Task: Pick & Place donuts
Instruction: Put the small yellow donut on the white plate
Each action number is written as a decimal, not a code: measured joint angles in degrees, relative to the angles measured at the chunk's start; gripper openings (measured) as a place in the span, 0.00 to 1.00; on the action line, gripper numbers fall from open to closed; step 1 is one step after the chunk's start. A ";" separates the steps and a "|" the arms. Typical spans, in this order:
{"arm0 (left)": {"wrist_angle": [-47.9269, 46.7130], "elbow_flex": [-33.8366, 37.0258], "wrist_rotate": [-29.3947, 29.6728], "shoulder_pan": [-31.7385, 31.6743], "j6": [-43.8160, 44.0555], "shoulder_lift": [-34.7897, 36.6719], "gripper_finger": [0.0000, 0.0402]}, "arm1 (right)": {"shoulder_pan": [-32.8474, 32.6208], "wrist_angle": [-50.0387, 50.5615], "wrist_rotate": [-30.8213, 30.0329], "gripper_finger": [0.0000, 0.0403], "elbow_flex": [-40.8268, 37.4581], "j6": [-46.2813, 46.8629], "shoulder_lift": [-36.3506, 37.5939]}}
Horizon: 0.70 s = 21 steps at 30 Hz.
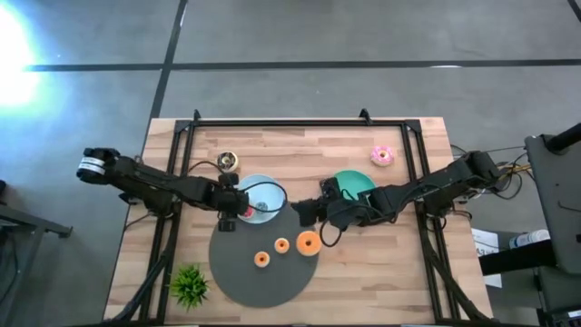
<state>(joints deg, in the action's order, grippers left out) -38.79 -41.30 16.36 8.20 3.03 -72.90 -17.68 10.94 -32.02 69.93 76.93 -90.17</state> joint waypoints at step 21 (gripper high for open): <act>-2.85 -4.59 13.72 25.29 20.11 17.24 0.29 | -7.11 9.85 21.56 0.40 16.13 -43.88 -26.46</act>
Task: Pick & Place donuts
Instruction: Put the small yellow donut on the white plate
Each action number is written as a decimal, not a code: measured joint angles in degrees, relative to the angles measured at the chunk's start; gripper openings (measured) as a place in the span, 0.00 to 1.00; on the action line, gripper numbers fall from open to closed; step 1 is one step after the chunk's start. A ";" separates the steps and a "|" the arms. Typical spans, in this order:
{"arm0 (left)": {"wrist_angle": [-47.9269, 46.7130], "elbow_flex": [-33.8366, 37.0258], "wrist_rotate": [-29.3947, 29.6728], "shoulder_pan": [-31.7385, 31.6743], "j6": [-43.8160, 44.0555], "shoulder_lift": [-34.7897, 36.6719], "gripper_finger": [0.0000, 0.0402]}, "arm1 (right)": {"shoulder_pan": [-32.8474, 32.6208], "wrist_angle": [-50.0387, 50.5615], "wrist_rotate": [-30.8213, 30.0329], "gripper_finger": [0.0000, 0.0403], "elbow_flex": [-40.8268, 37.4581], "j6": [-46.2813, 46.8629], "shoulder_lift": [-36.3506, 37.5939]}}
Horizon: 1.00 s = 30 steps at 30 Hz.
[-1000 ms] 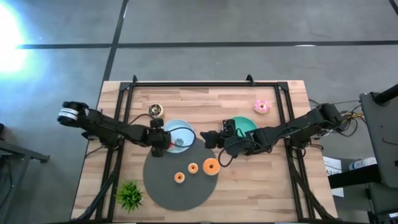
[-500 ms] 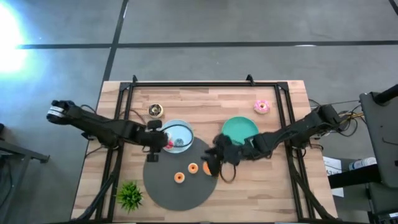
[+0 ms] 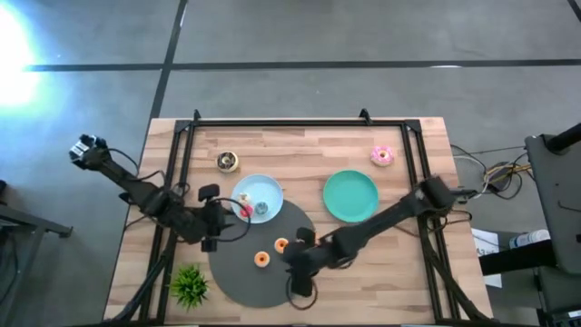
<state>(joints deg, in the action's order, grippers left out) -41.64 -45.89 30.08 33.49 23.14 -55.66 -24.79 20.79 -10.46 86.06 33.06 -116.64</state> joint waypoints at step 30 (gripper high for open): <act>-2.83 0.17 5.22 2.71 7.12 0.09 0.29 | 5.28 13.33 -2.11 0.30 14.44 -13.77 -12.90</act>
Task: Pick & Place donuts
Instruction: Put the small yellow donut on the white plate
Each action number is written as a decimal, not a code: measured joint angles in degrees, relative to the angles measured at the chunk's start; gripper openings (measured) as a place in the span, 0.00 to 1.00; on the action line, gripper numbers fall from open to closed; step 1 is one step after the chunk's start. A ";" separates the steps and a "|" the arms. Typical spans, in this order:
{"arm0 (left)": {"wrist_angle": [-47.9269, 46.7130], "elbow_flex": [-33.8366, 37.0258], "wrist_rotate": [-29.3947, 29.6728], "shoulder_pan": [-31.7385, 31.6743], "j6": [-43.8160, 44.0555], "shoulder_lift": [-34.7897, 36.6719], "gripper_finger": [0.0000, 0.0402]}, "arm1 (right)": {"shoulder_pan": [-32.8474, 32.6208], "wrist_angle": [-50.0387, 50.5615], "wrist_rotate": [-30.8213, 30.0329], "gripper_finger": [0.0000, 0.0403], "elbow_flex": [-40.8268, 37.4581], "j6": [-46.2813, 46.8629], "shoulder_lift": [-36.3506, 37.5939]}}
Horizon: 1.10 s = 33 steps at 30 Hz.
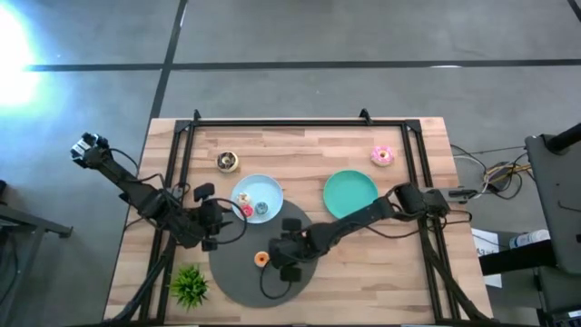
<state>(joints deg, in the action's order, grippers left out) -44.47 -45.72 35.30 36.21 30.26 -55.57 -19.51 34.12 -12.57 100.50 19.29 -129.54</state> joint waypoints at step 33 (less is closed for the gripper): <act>-7.86 -6.18 22.30 5.22 -0.70 0.10 0.29 | 8.36 -41.33 -14.63 0.03 -17.73 51.64 11.55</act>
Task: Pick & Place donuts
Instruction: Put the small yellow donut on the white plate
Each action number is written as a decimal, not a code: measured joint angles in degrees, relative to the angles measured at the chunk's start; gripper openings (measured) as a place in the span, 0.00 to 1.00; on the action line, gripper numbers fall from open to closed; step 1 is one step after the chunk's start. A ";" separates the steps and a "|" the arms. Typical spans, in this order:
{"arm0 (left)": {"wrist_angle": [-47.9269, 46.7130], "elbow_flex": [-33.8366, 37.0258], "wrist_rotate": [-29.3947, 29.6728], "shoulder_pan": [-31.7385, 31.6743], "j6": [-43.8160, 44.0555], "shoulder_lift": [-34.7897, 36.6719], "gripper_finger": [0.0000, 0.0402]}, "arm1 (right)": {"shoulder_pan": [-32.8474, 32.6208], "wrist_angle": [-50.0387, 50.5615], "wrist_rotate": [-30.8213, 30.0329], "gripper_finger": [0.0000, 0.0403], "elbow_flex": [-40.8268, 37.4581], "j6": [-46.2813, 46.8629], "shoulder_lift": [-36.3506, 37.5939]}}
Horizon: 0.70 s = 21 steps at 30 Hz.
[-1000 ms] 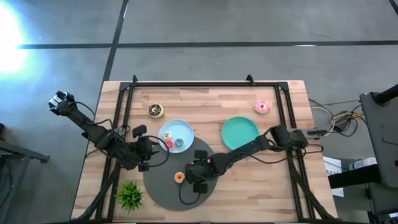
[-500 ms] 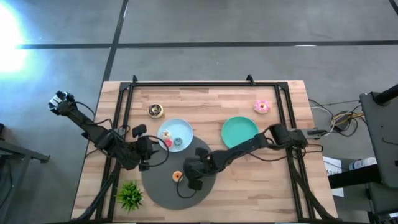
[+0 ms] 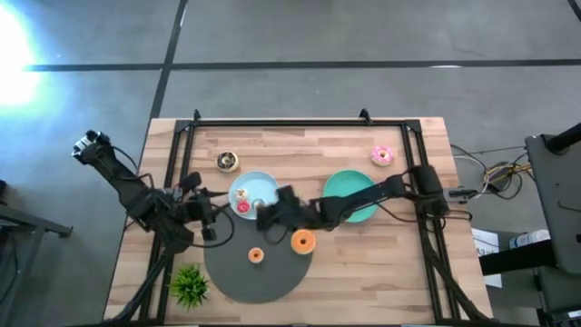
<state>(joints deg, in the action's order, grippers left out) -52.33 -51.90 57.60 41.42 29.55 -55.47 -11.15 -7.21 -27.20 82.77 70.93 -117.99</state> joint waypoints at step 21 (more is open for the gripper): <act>40.59 11.23 13.62 -3.54 -13.90 -9.77 0.34 | 1.92 -42.20 -13.36 0.03 -9.22 19.66 -0.26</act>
<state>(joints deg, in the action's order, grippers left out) -11.74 -40.67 71.22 37.88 15.65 -65.24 -9.23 -49.41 -40.56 73.55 90.59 -118.24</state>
